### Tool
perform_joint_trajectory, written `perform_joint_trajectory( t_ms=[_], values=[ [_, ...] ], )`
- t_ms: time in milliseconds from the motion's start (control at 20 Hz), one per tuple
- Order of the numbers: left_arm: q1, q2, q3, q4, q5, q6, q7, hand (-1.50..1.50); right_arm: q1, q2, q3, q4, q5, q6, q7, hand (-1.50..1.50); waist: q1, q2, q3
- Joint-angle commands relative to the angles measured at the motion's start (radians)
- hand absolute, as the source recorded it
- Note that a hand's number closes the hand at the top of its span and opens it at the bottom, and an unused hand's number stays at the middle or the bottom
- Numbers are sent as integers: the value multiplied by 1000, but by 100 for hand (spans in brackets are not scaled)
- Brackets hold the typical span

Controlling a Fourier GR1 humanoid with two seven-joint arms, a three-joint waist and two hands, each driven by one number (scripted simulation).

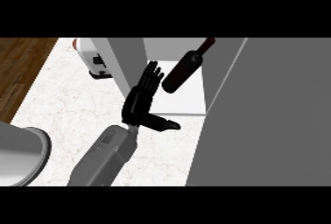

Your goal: Pick up the wine, place it into the cabinet and close the cabinet

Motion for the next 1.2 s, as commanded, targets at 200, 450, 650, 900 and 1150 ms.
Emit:
perform_joint_trajectory(
  t_ms=[200,450,650,900,1150],
  values=[
    [313,82,-65,-348,11,-2,60,-150,88,-50,13,-196,1,-1,52,-150,-10,5,1],
    [346,97,-37,-438,34,-6,78,-150,26,-95,11,-205,-21,65,80,-150,-15,13,0],
    [464,179,-14,-510,47,-61,55,-150,34,-127,13,-177,-69,117,58,-150,-14,14,1],
    [496,229,35,-511,56,-101,15,-150,30,-185,140,-196,-67,234,67,-150,-13,11,-1],
    [544,327,114,-563,84,-154,15,-150,16,-223,209,-255,-31,292,71,150,-16,10,-2]
  ],
)
